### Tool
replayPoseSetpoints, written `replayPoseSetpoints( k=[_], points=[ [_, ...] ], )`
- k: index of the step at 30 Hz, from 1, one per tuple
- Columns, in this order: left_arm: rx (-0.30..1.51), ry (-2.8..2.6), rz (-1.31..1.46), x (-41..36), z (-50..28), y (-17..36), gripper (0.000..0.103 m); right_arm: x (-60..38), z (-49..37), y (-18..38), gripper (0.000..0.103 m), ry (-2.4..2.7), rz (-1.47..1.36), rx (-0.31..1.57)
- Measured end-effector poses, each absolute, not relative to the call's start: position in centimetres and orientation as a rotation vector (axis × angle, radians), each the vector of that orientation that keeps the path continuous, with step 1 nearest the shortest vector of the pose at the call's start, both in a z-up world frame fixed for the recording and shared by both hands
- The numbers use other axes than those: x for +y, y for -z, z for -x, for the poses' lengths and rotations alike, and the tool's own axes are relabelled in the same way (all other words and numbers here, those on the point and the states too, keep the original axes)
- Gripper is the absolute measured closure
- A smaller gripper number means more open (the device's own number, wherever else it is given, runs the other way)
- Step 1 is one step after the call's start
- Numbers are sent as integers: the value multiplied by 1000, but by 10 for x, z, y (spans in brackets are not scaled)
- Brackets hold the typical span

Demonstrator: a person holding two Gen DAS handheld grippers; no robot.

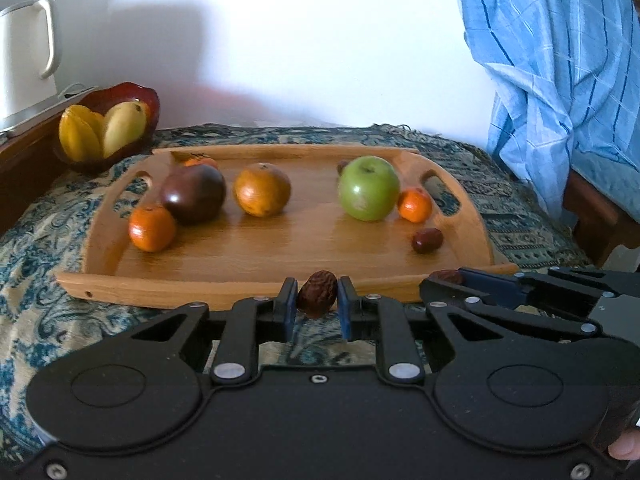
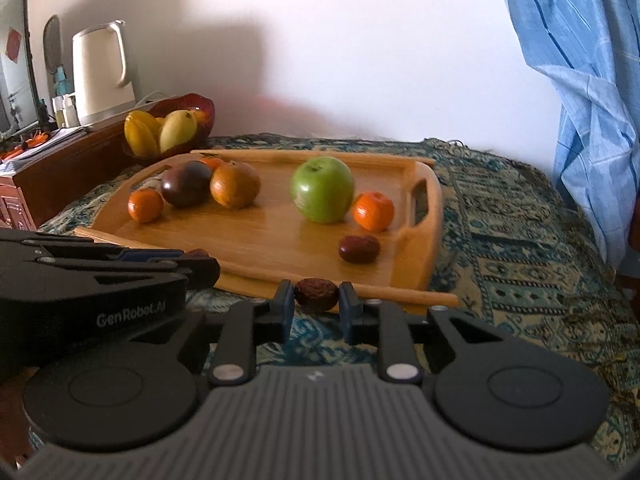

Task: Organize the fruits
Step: 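Grasp a brown date with left tool while right tool grasps another date, then carry both dates over the tray and lower them beside the apple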

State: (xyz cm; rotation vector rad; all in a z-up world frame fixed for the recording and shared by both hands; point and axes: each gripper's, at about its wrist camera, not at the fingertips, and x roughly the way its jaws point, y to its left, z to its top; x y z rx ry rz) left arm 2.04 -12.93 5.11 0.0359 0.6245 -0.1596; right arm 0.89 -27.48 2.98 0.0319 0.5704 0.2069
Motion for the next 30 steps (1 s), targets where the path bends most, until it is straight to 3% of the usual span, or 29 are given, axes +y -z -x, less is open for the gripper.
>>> replayPoseSetpoints(
  k=[30],
  points=[
    [603, 103, -29, -66, -52, -86, 83, -253, -32, -54, 75, -136, -109, 516]
  ],
)
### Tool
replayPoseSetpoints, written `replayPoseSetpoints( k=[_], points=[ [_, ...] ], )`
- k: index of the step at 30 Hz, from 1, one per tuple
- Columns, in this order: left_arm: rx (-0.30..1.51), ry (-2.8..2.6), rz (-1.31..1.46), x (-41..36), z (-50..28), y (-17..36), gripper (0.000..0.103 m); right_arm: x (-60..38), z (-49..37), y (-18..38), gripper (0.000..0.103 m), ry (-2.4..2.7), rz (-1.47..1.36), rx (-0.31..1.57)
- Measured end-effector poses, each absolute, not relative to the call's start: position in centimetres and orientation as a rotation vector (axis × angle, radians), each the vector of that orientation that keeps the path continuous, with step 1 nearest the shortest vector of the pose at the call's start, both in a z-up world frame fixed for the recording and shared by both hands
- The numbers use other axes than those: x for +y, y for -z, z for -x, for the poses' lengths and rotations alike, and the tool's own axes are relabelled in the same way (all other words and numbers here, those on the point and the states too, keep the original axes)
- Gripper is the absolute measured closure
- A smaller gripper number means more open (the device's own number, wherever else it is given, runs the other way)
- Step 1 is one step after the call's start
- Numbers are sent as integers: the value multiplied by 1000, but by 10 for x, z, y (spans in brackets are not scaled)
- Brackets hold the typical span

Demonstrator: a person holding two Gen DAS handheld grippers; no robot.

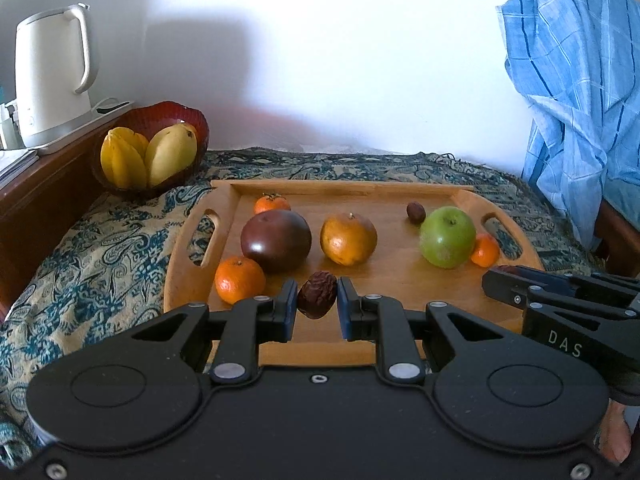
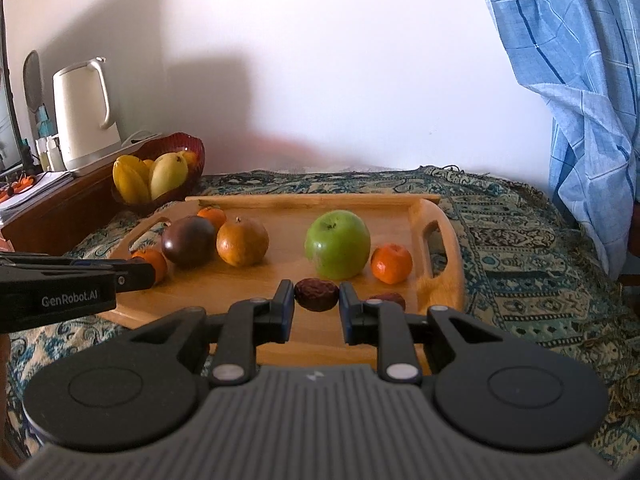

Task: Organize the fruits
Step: 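Carry both dates over the tray and lower them beside the apple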

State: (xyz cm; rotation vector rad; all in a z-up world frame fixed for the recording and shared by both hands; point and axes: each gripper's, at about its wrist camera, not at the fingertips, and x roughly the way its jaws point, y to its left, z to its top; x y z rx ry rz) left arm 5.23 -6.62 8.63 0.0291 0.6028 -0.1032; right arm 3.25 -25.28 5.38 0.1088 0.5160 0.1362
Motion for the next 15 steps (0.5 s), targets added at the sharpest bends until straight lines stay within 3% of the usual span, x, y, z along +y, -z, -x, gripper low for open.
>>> replayPoseSetpoints(
  k=[15],
  points=[
    [618, 130, 2, -56, -91, -110, 83, -231, -67, -85, 75, -134, -97, 508]
  ],
)
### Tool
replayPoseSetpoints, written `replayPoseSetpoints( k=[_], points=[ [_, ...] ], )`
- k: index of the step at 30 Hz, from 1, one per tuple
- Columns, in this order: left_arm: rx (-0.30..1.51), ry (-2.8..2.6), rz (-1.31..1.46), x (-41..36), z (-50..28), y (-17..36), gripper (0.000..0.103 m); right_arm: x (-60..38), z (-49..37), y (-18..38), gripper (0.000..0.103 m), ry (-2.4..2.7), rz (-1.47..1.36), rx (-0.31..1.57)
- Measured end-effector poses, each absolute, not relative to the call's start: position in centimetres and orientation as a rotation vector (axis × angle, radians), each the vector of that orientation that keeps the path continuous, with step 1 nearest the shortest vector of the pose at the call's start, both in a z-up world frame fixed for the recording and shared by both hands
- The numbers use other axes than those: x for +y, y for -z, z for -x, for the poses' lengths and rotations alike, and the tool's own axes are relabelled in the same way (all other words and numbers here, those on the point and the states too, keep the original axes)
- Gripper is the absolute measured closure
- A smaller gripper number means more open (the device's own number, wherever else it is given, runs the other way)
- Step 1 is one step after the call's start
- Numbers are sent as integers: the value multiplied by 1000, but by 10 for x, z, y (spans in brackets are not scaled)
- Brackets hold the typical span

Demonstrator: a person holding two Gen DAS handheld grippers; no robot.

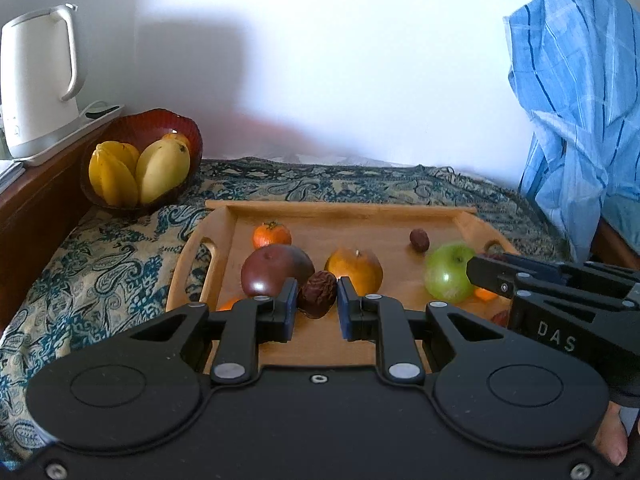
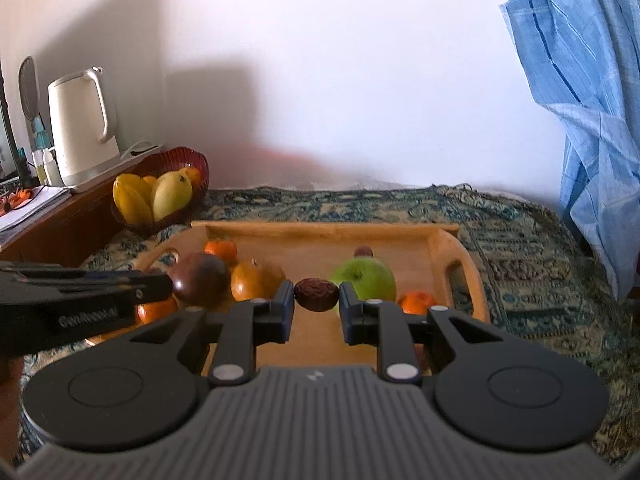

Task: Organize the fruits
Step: 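Carry both dates over the tray and lower them beside the apple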

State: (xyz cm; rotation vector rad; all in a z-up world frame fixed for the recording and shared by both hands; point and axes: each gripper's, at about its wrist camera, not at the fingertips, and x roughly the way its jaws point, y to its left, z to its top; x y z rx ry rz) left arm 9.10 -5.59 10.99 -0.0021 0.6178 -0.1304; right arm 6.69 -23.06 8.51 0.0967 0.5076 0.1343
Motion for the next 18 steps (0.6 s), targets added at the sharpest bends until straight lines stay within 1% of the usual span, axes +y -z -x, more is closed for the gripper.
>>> replayPoseSetpoints(
  k=[9, 18],
  points=[
    [593, 133, 12, -52, -114, -133, 83, -221, -86, -116, 75, -147, -117, 472],
    [663, 157, -38, -60, -134, -105, 83, -224, -114, -89, 75, -126, -151, 585]
  ],
)
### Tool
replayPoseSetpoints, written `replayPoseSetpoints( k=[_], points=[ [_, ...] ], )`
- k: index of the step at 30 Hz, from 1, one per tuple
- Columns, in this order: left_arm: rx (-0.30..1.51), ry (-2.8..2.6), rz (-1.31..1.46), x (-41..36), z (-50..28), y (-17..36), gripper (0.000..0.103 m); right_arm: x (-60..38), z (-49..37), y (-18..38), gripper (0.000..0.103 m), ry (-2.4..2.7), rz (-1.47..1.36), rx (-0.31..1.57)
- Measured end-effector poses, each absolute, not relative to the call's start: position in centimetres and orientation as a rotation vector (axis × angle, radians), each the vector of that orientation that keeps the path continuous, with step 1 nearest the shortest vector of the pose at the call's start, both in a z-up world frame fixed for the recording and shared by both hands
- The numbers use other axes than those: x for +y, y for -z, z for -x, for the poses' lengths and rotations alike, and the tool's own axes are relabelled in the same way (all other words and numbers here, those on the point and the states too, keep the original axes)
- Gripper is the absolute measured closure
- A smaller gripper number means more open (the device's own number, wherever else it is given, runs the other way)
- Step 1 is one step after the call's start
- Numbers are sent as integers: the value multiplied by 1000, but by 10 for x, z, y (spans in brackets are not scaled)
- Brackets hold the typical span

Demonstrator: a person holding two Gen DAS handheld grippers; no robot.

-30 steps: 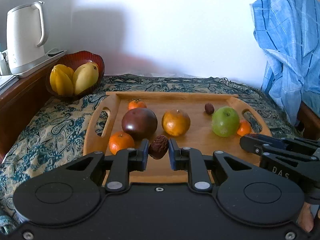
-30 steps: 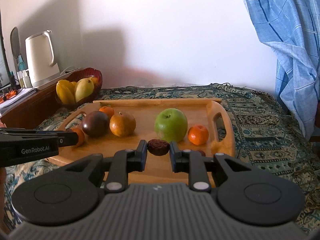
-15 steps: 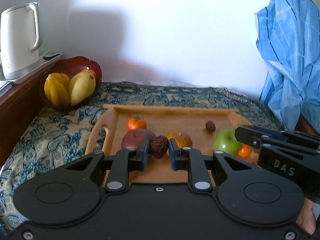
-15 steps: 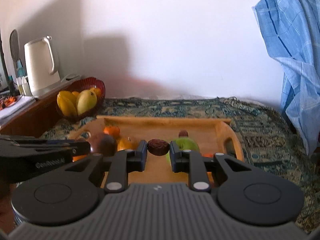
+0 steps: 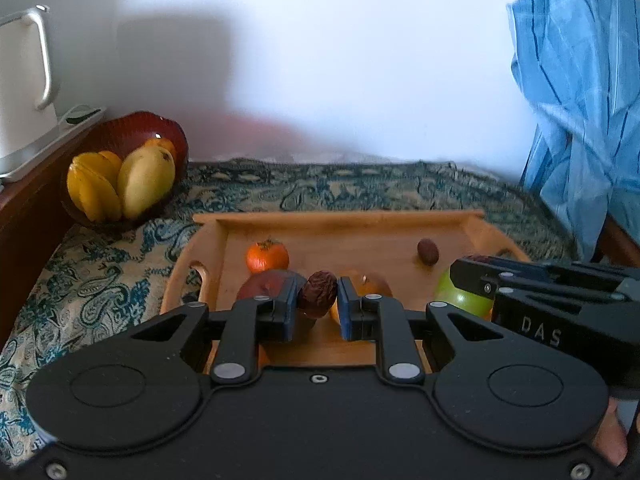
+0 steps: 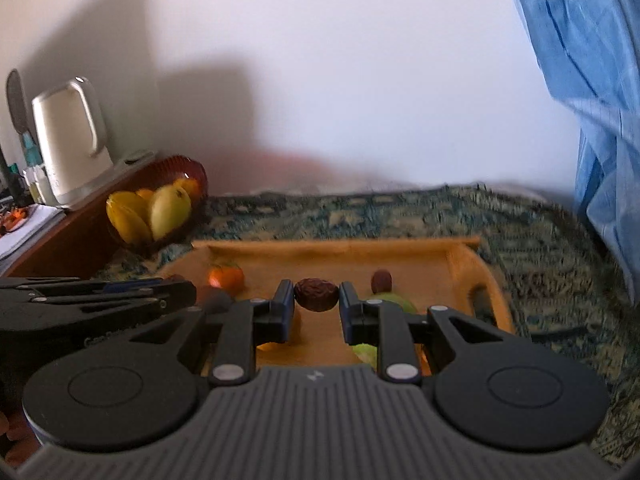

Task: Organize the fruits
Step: 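Carry both dates over the tray and lower them beside the apple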

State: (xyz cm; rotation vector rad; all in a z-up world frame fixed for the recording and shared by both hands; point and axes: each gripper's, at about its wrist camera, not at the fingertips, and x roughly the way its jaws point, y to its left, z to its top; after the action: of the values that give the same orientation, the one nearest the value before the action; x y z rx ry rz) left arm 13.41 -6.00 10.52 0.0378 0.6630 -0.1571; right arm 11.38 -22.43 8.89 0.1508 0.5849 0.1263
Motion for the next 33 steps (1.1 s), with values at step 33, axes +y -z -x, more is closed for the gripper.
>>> replayPoseSetpoints(
  k=[33],
  points=[
    [762, 133, -68, -65, -142, -50, 82, -210, -130, -44, 75, -164, -81, 750]
  ],
)
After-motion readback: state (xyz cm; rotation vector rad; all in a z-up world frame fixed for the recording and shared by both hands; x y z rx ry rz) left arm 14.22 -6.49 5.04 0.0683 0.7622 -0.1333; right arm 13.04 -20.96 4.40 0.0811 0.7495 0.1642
